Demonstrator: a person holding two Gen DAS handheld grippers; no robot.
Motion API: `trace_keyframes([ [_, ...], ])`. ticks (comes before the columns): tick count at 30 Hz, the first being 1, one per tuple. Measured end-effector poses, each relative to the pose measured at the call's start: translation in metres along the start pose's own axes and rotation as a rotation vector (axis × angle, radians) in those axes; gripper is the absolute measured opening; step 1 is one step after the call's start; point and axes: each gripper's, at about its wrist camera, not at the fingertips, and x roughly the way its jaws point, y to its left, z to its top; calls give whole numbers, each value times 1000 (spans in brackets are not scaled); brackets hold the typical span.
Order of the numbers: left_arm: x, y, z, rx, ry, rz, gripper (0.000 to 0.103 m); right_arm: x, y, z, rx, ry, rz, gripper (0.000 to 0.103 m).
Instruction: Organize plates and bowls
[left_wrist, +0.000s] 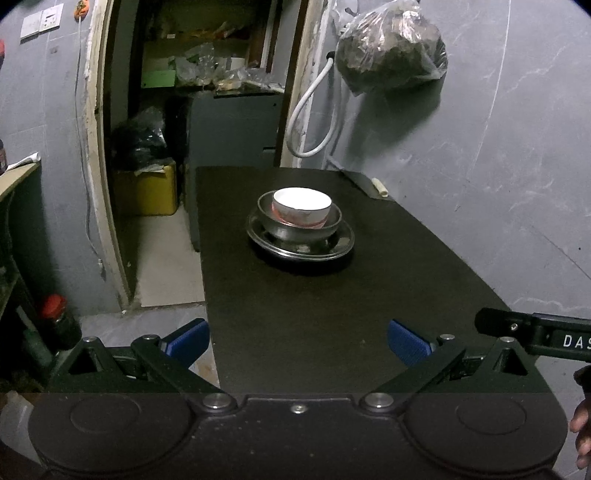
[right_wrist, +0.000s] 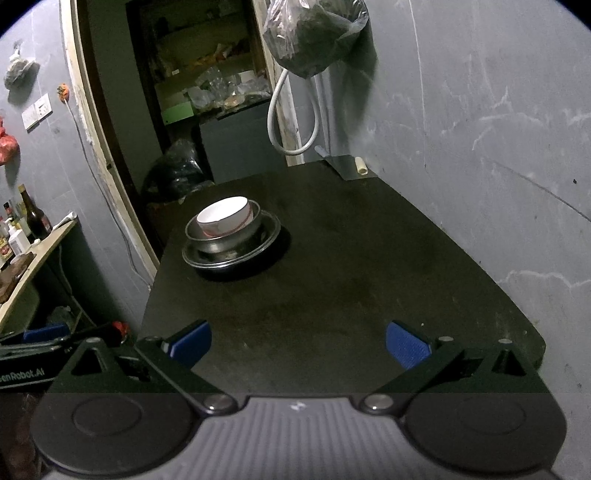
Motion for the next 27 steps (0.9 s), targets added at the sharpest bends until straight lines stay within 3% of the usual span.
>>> trace_keyframes([
  [27, 18, 7, -1, -39, 55, -23, 102, 17, 1, 5, -14, 39, 13, 103],
])
